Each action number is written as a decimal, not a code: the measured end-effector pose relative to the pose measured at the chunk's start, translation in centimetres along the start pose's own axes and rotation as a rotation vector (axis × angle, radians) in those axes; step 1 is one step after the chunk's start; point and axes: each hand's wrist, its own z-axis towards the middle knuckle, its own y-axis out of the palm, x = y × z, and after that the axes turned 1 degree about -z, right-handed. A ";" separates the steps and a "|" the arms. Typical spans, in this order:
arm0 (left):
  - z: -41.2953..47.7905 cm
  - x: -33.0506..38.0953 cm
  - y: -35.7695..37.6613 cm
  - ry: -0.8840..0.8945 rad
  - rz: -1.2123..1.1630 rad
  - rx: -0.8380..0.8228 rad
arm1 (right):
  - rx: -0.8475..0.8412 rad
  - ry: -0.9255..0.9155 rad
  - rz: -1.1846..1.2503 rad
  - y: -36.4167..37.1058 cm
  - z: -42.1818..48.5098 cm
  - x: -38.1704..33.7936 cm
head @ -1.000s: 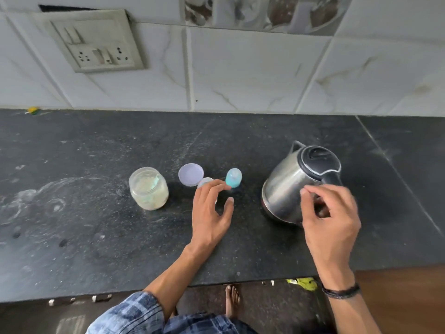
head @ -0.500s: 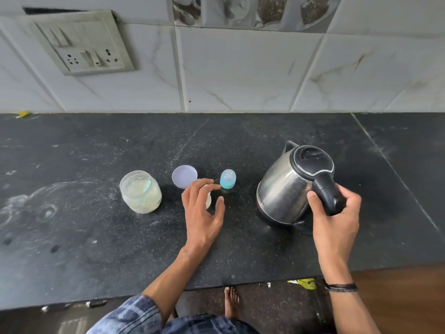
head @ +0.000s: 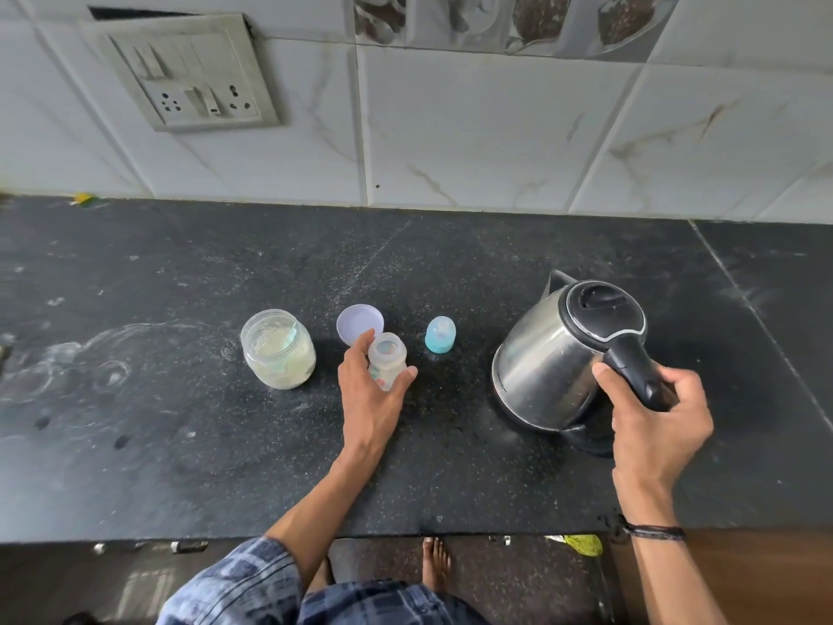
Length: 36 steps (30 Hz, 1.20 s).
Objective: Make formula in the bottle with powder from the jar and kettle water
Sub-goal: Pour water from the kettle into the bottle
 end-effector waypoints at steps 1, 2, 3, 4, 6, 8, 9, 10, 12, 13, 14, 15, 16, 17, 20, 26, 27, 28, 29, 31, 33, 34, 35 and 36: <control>0.1 0.0 0.0 -0.017 -0.009 -0.010 | -0.017 -0.009 -0.001 -0.3 0.3 0.2; 0.2 0.0 0.0 -0.029 -0.014 -0.014 | -0.038 -0.017 -0.004 -0.6 0.6 0.4; 0.3 0.0 -0.1 -0.037 -0.018 -0.015 | -0.060 -0.025 -0.008 -0.9 0.9 0.6; 0.5 0.1 -0.1 -0.039 -0.019 -0.016 | -0.084 -0.035 -0.009 -1.1 1.2 0.6; 0.6 0.4 -0.3 -0.033 -0.007 -0.023 | -0.140 -0.053 -0.013 -1.4 1.8 0.6; 0.6 0.6 -0.3 -0.039 -0.001 -0.029 | -0.214 -0.061 -0.012 -1.7 2.2 0.4; 0.6 0.7 -0.3 -0.037 -0.007 -0.032 | -0.254 -0.063 -0.010 -1.8 2.4 0.1; 0.6 0.8 -0.3 -0.032 -0.016 -0.036 | -0.295 -0.064 -0.008 -1.8 2.6 -0.2; 0.8 1.1 -0.4 -0.014 -0.023 -0.043 | -0.379 -0.068 -0.003 -1.7 2.9 -0.9; 0.8 1.3 -0.3 0.000 -0.020 -0.046 | -0.416 -0.071 0.000 -1.6 3.0 -1.3; 0.9 1.4 -0.4 0.012 -0.018 -0.048 | -0.453 -0.076 0.005 -1.4 3.1 -1.7; 1.0 1.4 -0.4 0.019 -0.019 -0.049 | -0.489 -0.084 0.008 -1.1 3.2 -2.1; 1.1 1.5 -0.4 0.022 -0.021 -0.051 | -0.521 -0.094 0.009 -0.8 3.3 -2.5; 1.3 1.5 -0.5 0.024 -0.024 -0.051 | -0.552 -0.108 0.006 -0.5 3.4 -2.9; 1.6 1.8 -0.9 0.038 -0.010 -0.067 | -0.632 -0.155 -0.004 0.4 3.5 -4.0; 1.9 2.1 -1.8 0.053 0.019 -0.078 | -0.764 -0.239 -0.067 1.8 4.4 -5.5; 1.9 2.1 -1.9 0.050 0.024 -0.075 | -0.789 -0.256 -0.088 2.1 4.6 -5.7; 1.9 2.1 -2.1 0.048 0.032 -0.074 | -0.813 -0.275 -0.105 2.4 4.8 -5.9; 1.9 2.1 -2.2 0.047 0.040 -0.075 | -0.834 -0.294 -0.118 2.8 5.0 -6.3; 2.0 2.1 -2.5 0.049 0.052 -0.075 | -0.867 -0.332 -0.142 3.6 5.3 -6.9; 2.1 2.1 -2.7 0.046 0.055 -0.071 | -0.895 -0.351 -0.159 4.4 5.6 -7.4; 2.1 2.1 -2.9 0.042 0.056 -0.069 | -0.910 -0.353 -0.168 4.7 5.7 -7.5; 2.0 2.1 -3.0 0.038 0.058 -0.065 | -0.926 -0.354 -0.177 5.0 5.9 -7.8; 2.0 2.1 -3.0 0.036 0.061 -0.063 | -0.944 -0.356 -0.183 5.3 6.0 -8.0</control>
